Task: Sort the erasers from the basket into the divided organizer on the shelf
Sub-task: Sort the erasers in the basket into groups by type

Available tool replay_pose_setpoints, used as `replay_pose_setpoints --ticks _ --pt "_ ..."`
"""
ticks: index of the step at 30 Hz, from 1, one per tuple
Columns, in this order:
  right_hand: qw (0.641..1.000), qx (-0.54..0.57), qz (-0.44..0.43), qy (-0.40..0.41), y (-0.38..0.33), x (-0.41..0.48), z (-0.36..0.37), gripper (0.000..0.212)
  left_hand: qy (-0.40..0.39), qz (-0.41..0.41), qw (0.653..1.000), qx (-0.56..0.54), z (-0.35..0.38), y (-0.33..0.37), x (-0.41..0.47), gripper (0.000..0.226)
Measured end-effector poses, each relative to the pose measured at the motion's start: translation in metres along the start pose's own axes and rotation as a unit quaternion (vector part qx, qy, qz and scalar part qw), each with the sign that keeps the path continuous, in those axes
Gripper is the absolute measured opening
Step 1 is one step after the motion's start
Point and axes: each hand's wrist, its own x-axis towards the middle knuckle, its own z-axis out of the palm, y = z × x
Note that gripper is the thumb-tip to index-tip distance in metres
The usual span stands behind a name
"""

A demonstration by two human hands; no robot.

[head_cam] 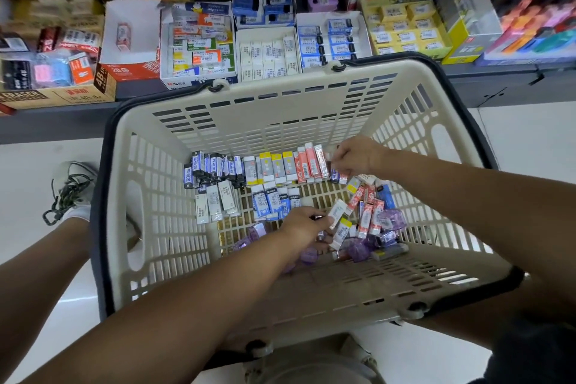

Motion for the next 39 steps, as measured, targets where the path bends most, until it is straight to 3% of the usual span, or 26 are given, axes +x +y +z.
replay_pose_setpoints --ticks 2,4,6,9,15,20,24,27,31,39 --pt "0.985 -0.139 -0.035 -0.092 0.010 -0.011 -0.010 0.017 0.007 0.000 1.000 0.010 -0.004 0.000 0.002 0.016" --pt "0.948 -0.239 -0.025 -0.209 0.017 -0.025 -0.013 0.031 0.010 -0.001 1.000 0.026 -0.005 -0.001 0.005 0.024" --pt "0.909 -0.328 -0.031 -0.254 0.024 -0.033 -0.008 0.045 0.011 0.002 0.999 0.044 -0.004 -0.002 0.004 0.020" --pt "0.880 -0.406 -0.079 -0.233 0.035 -0.032 0.004 0.056 0.021 -0.002 0.998 0.063 0.000 -0.004 0.004 0.006" --pt "0.821 -0.510 -0.129 -0.222 0.038 -0.031 0.006 0.048 0.021 -0.023 0.993 0.114 0.008 -0.008 0.012 0.009" --pt "0.776 -0.562 -0.142 -0.251 0.036 -0.032 0.009 0.053 0.002 -0.034 0.990 0.134 0.016 -0.002 0.014 0.012" --pt "0.770 -0.555 -0.180 -0.258 0.042 -0.031 0.014 0.046 -0.009 -0.042 0.991 0.127 0.016 -0.001 0.013 0.012" --pt "0.759 -0.568 -0.175 -0.267 0.042 -0.029 0.016 0.048 -0.014 -0.051 0.994 0.096 0.013 -0.002 0.011 0.014" --pt "0.710 -0.622 -0.167 -0.284 0.041 -0.027 0.019 0.051 -0.014 -0.051 0.997 0.064 0.006 0.000 0.009 0.008" --pt "0.649 -0.681 -0.165 -0.297 0.037 -0.024 0.026 0.045 -0.023 -0.033 0.996 0.081 -0.006 0.001 0.002 0.016"
